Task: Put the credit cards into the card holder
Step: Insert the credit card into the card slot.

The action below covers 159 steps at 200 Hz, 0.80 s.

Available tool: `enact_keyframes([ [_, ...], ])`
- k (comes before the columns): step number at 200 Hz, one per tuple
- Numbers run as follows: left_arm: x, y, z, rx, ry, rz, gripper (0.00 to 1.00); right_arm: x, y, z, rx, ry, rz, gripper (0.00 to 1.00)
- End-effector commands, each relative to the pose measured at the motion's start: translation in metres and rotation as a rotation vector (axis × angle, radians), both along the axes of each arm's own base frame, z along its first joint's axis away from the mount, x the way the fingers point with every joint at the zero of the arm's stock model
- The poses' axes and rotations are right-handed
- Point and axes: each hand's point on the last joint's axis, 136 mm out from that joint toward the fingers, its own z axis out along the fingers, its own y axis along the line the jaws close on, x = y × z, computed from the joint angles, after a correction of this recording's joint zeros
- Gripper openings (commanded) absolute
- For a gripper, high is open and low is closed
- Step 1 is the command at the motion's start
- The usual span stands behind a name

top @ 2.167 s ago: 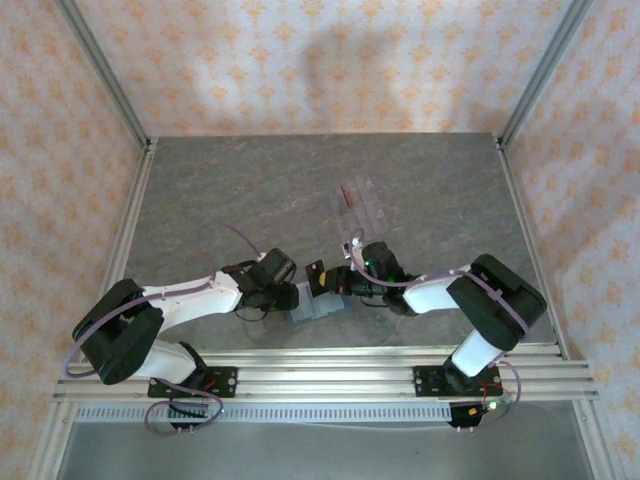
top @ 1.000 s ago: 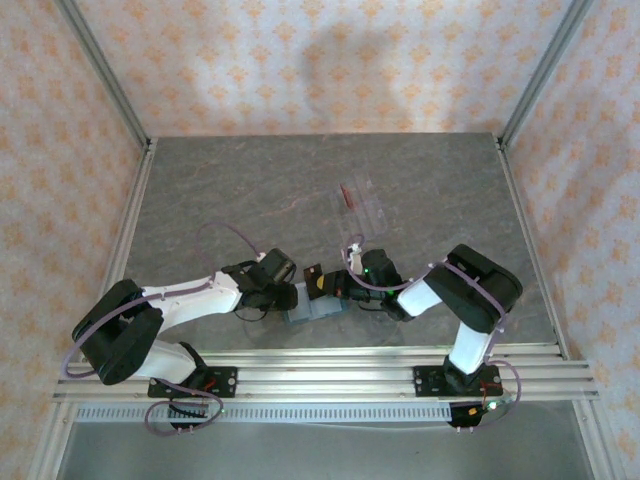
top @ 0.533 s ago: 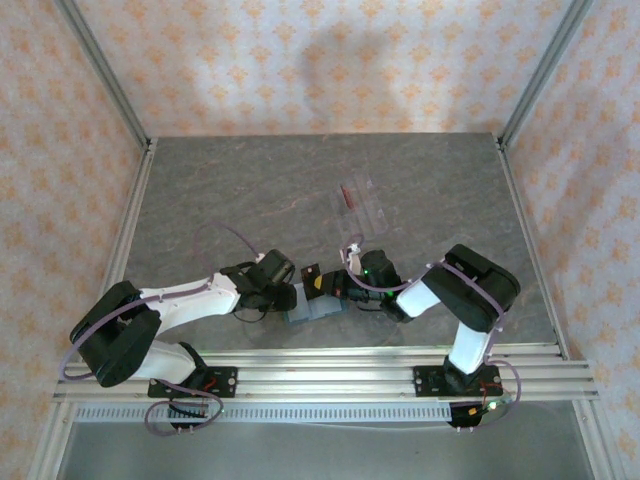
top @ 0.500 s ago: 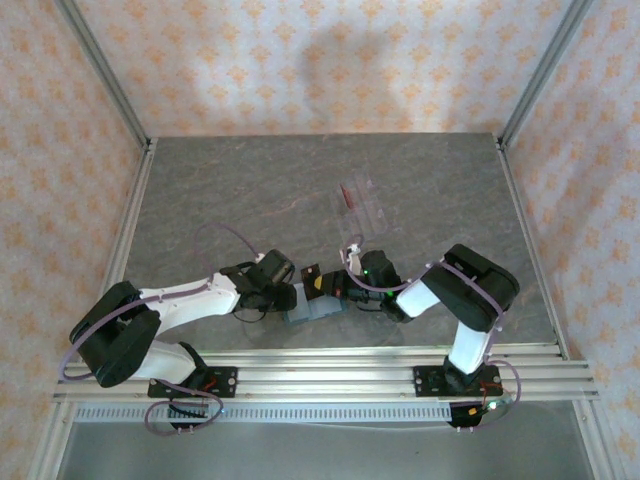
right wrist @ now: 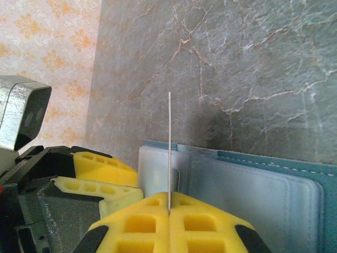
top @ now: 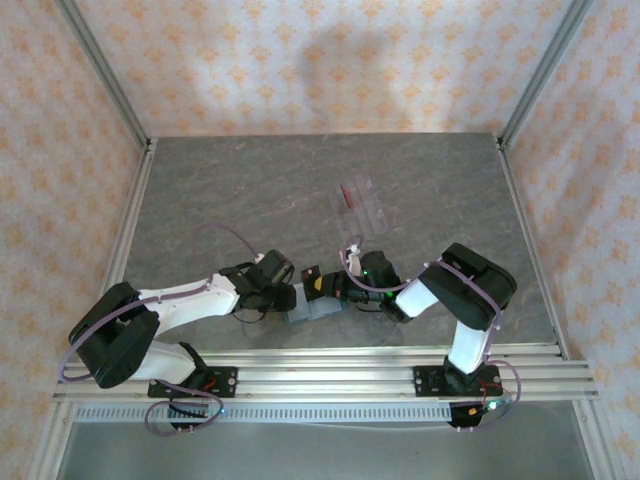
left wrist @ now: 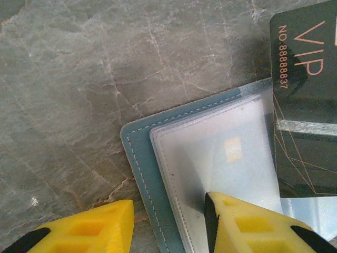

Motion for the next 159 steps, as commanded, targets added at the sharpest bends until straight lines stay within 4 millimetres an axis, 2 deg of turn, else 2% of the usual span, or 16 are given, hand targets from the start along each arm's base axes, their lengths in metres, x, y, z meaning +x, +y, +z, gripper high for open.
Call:
enact_keyframes([
  [1,-0.018,0.022,-0.016,0.097,0.059,0.006,0.4,-0.004,0.003,-0.003,0.006,-0.014,0.008,0.0],
  [105,-0.019,0.023,-0.017,0.098,0.059,0.002,0.4,-0.017,-0.006,-0.013,0.068,0.046,-0.028,0.0],
  [159,-0.019,0.022,-0.018,0.097,0.06,0.0,0.4,-0.037,-0.007,-0.027,0.045,0.086,-0.01,0.0],
])
